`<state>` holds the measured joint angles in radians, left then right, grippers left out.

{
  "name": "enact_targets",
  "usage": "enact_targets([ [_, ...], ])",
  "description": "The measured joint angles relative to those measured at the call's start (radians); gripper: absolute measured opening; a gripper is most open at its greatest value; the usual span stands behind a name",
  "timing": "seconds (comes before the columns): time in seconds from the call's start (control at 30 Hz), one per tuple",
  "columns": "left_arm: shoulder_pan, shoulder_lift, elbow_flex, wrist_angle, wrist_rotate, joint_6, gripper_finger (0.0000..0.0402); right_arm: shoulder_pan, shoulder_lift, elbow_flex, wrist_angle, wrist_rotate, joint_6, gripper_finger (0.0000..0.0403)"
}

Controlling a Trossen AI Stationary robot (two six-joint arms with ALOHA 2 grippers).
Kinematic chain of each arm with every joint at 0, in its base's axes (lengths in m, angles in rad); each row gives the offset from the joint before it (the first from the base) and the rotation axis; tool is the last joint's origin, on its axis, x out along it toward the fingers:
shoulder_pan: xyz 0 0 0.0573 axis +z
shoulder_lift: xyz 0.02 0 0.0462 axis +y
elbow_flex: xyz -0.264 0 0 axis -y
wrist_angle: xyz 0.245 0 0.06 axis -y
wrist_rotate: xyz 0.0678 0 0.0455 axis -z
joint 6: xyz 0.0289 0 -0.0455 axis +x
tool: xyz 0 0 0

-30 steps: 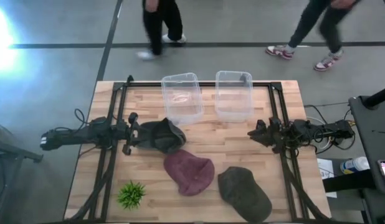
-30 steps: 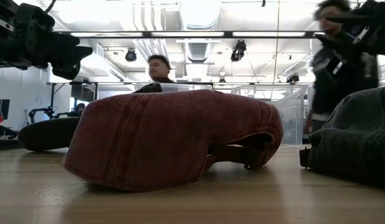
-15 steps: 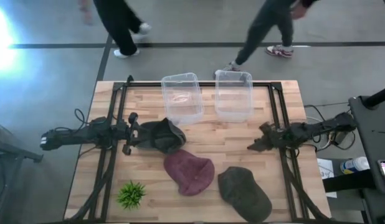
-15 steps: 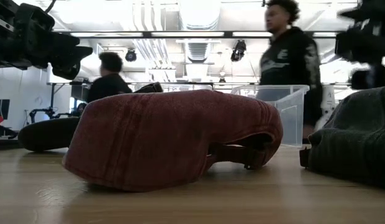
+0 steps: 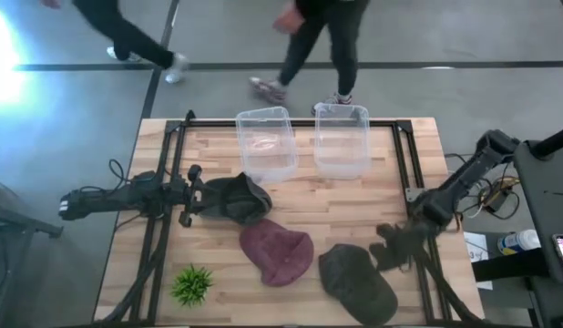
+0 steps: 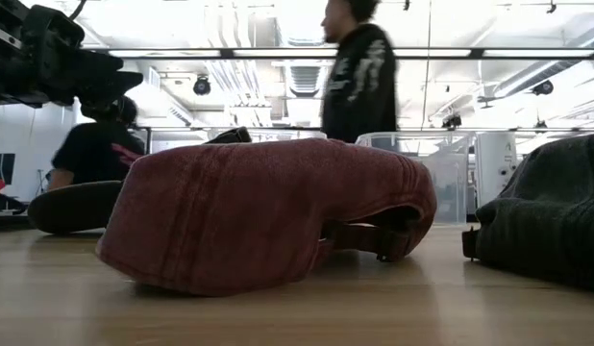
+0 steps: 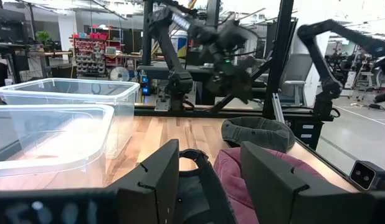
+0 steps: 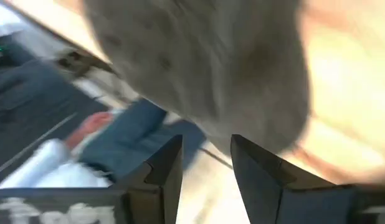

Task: Pick & Place hat
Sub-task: Put the right black cap into the right transparent bin

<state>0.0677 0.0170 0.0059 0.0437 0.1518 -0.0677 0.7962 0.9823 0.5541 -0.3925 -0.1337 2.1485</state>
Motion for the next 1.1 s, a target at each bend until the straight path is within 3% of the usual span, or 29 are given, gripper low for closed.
enact_targets([
  [0.17,0.0,0.0,0.0,0.0,0.0,0.0,0.0165,0.161,0.203,0.159,-0.116,0.0,0.153,0.0151],
  [0.3,0.0,0.0,0.0,0.0,0.0,0.0,0.0165,0.236,0.368,0.242,-0.065,-0.01,0.125,0.0165],
  [0.47,0.0,0.0,0.0,0.0,0.0,0.0,0.0165,0.3,0.577,0.331,-0.013,-0.116,0.072,0.0169],
  [0.57,0.0,0.0,0.0,0.0,0.0,0.0,0.0165,0.308,0.681,0.377,-0.019,-0.109,0.045,0.0169],
  [0.8,0.0,0.003,0.0,0.0,0.0,0.0,0.0165,0.257,0.796,0.447,-0.078,0.112,0.009,0.0169],
  [1.1,0.0,0.003,0.0,0.0,0.0,0.0,0.0165,0.188,0.718,0.452,-0.403,0.51,0.141,0.0169],
])
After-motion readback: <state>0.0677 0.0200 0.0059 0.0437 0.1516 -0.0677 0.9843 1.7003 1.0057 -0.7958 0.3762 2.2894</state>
